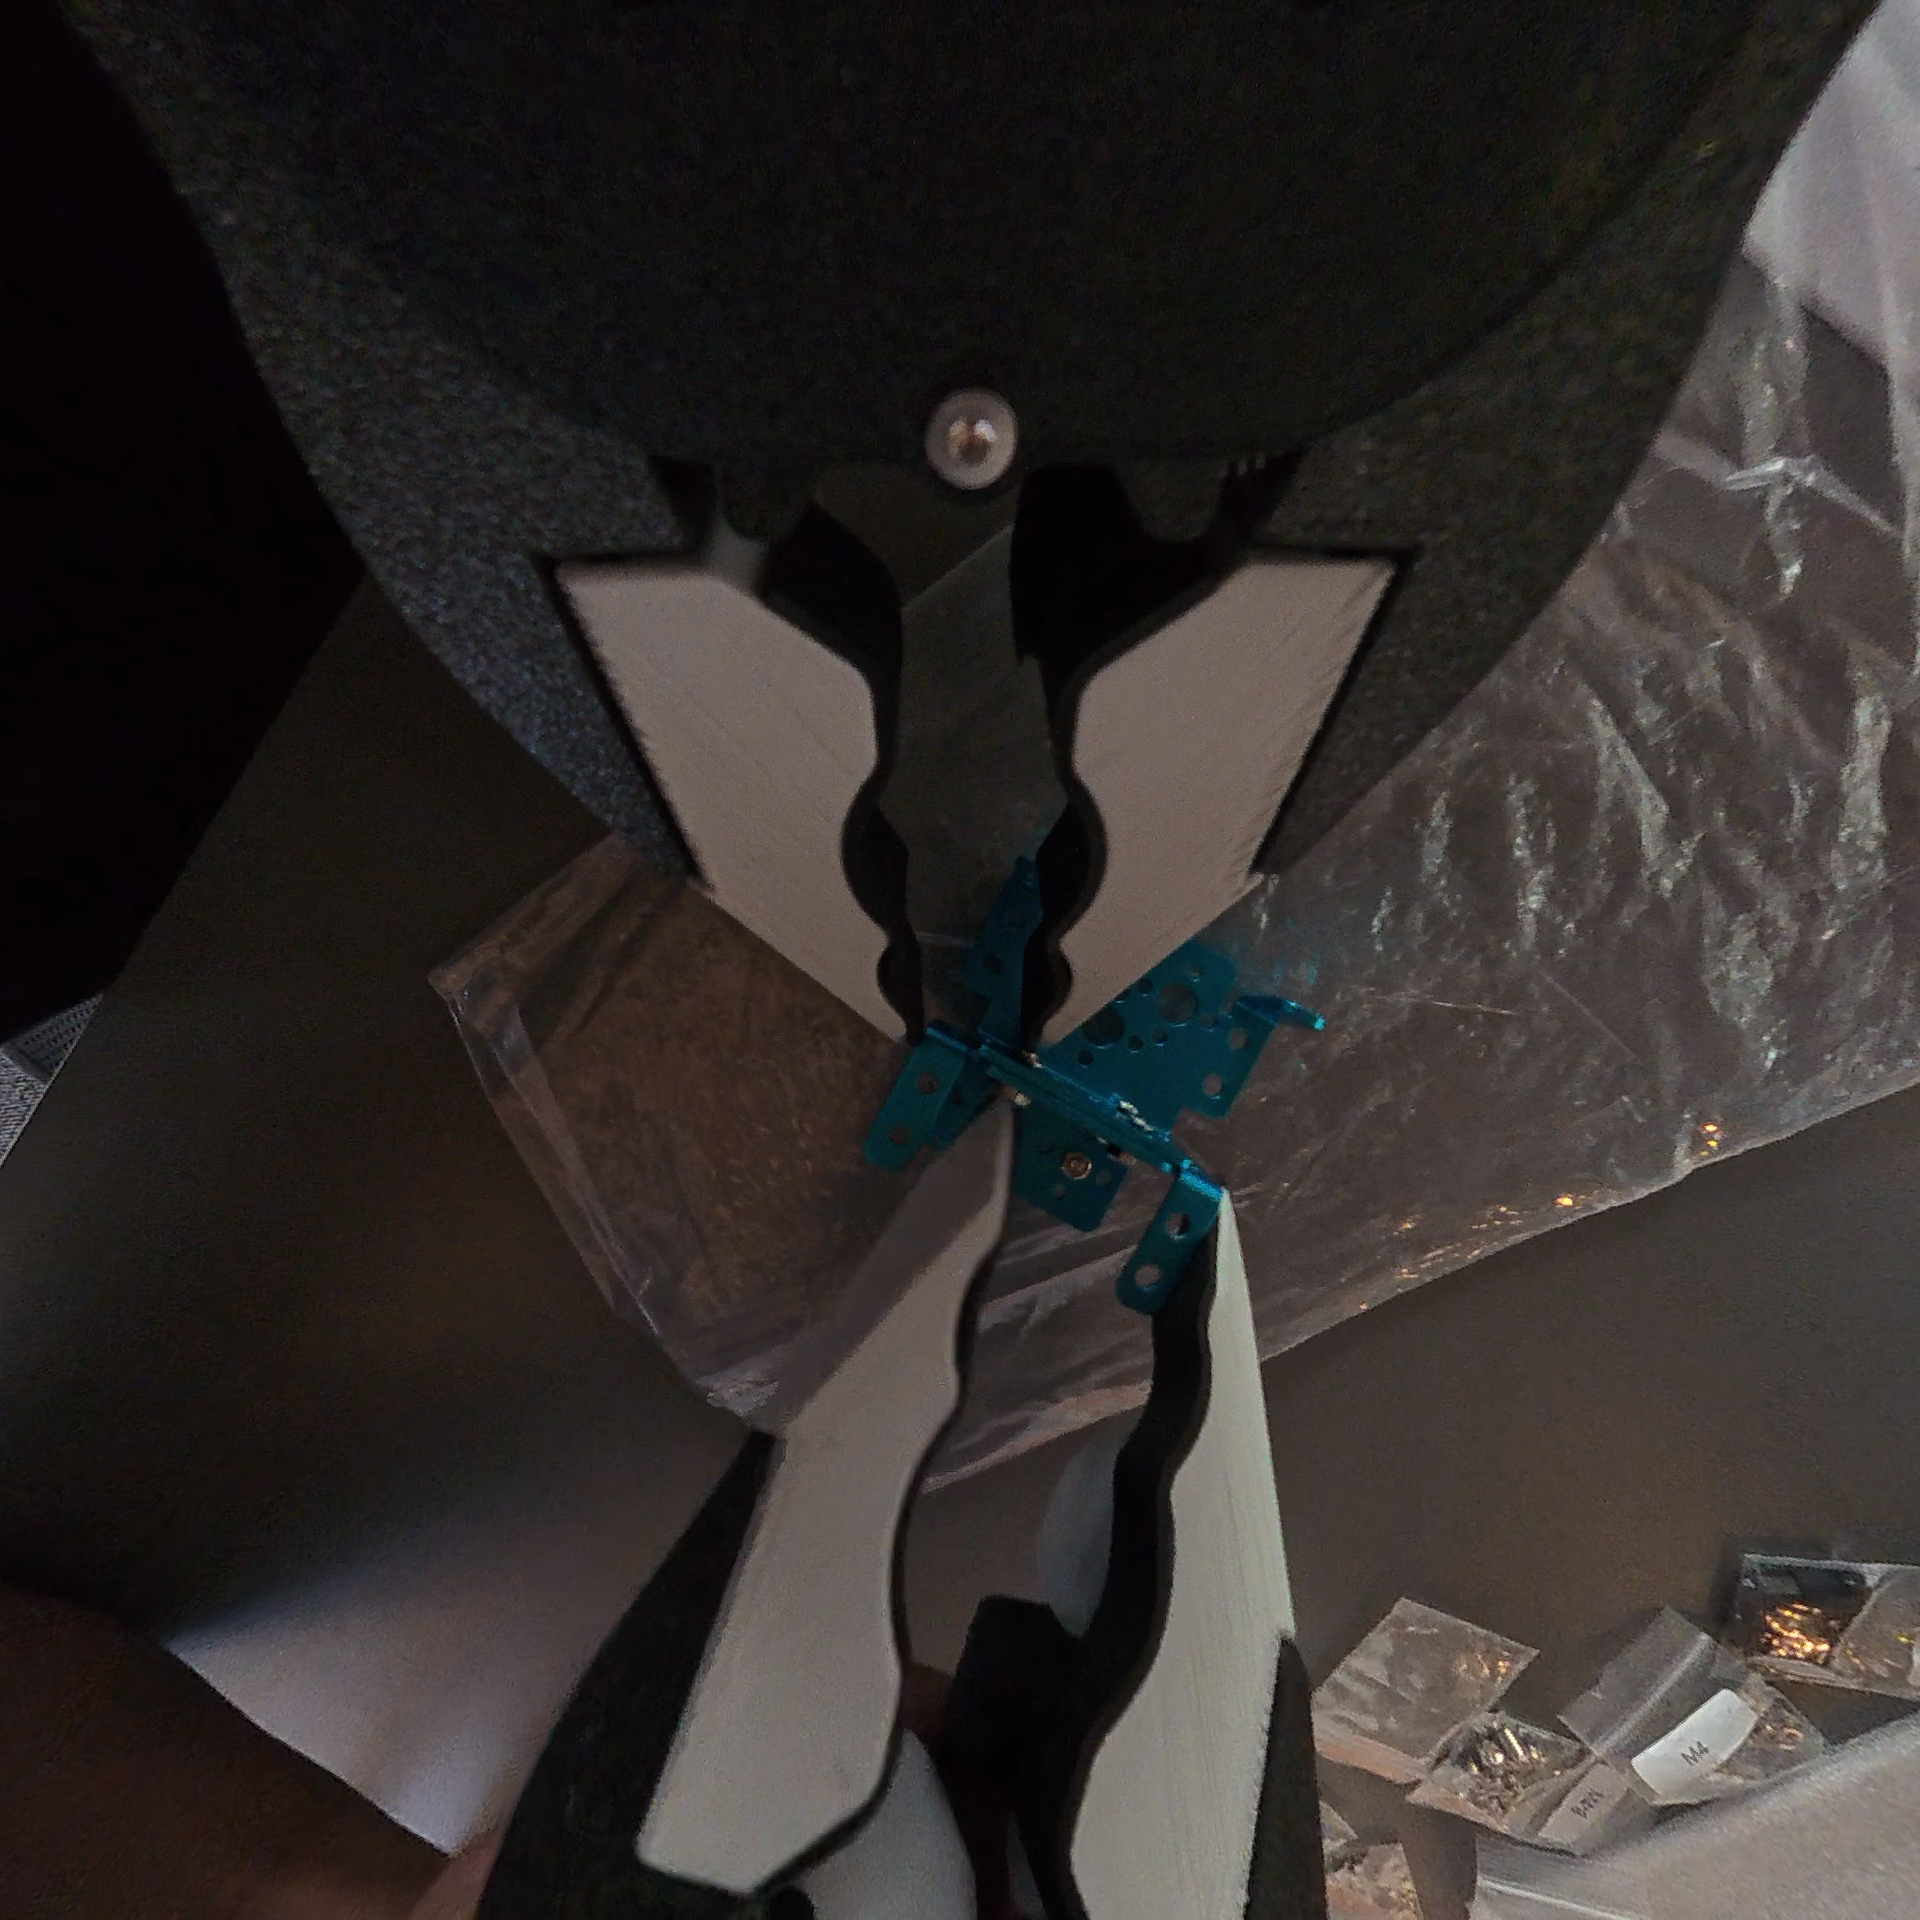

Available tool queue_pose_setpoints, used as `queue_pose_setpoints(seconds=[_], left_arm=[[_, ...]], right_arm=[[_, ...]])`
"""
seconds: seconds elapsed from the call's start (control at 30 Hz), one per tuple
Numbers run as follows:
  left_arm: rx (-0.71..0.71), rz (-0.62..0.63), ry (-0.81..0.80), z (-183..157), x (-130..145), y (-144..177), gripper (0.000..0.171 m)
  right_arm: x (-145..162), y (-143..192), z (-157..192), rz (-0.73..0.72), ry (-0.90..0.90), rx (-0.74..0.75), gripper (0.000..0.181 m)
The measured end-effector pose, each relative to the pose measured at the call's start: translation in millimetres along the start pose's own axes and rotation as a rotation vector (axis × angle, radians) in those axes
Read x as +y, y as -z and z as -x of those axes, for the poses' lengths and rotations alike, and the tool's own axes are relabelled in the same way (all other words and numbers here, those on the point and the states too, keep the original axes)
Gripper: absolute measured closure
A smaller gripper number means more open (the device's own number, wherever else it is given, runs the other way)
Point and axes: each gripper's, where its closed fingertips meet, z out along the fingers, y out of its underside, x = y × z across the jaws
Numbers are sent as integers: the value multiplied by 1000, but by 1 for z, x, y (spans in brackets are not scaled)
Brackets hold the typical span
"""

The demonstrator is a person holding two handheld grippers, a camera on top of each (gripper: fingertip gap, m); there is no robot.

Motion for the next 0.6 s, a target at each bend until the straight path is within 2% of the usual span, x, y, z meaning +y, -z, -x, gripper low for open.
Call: queue_pose_setpoints(seconds=[0.07,0.17,0.4,0.47,0.57,0.6], left_arm=[[5,0,-3,-1,0,0,153],[0,-1,-1,0,0,0,153],[-4,-2,-2,1,0,0,153],[-3,0,-6,0,0,0,152],[-10,-1,-6,1,0,0,153],[-7,-2,-2,1,0,1,153]], right_arm=[[1,1,-3,-8,-7,3,155],[0,0,2,-21,-18,-34,139],[0,-1,1,-10,-10,-14,141],[0,0,-3,-11,-15,0,154],[-1,0,2,-30,-29,-42,139],[-1,0,2,-27,-26,-38,139]])
